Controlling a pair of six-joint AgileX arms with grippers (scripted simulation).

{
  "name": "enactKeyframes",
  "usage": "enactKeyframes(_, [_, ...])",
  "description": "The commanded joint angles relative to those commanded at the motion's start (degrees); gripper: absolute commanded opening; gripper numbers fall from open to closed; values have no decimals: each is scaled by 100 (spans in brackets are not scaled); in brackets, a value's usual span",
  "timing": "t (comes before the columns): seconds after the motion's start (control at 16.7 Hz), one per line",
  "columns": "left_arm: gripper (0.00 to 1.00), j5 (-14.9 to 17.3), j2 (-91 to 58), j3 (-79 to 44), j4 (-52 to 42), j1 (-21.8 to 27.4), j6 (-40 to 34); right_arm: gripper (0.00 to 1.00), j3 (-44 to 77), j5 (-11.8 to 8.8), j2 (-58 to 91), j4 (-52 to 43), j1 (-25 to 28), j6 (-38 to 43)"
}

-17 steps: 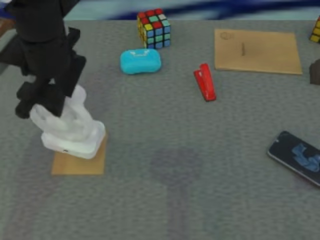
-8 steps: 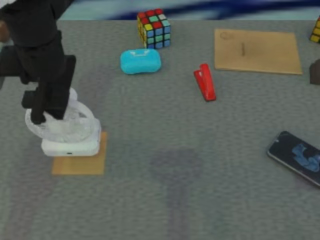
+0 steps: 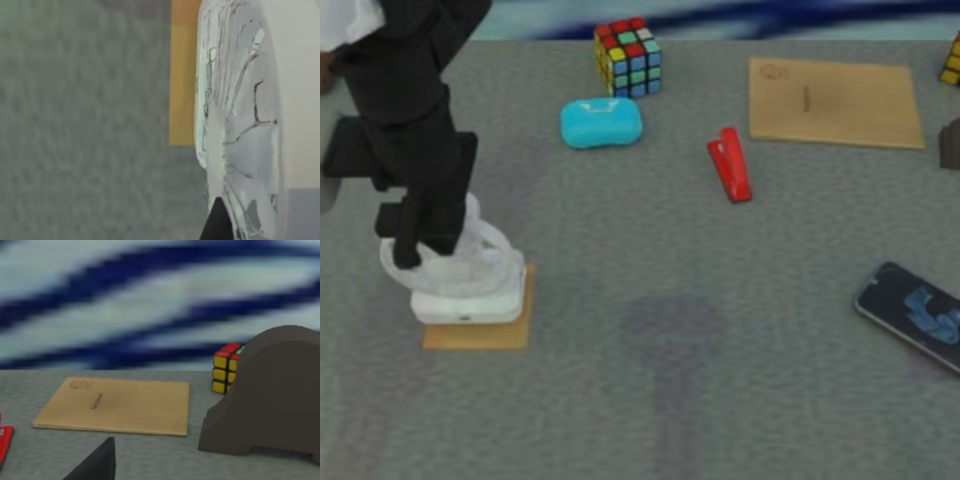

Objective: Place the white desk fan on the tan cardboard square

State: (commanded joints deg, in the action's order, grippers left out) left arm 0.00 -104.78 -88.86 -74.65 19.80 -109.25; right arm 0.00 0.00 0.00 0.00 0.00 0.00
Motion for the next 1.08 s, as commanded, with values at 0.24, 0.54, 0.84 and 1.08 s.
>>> enactKeyframes(0.24, [0, 5, -12, 146, 146, -12, 4, 100, 0, 0, 0, 0, 0, 0])
enactKeyframes(0.54, [30, 5, -12, 146, 146, -12, 4, 100, 0, 0, 0, 0, 0, 0])
enactKeyframes(0.84, [68, 5, -12, 146, 146, -12, 4, 100, 0, 0, 0, 0, 0, 0])
enactKeyframes(1.08, [98, 5, -12, 146, 146, -12, 4, 100, 0, 0, 0, 0, 0, 0])
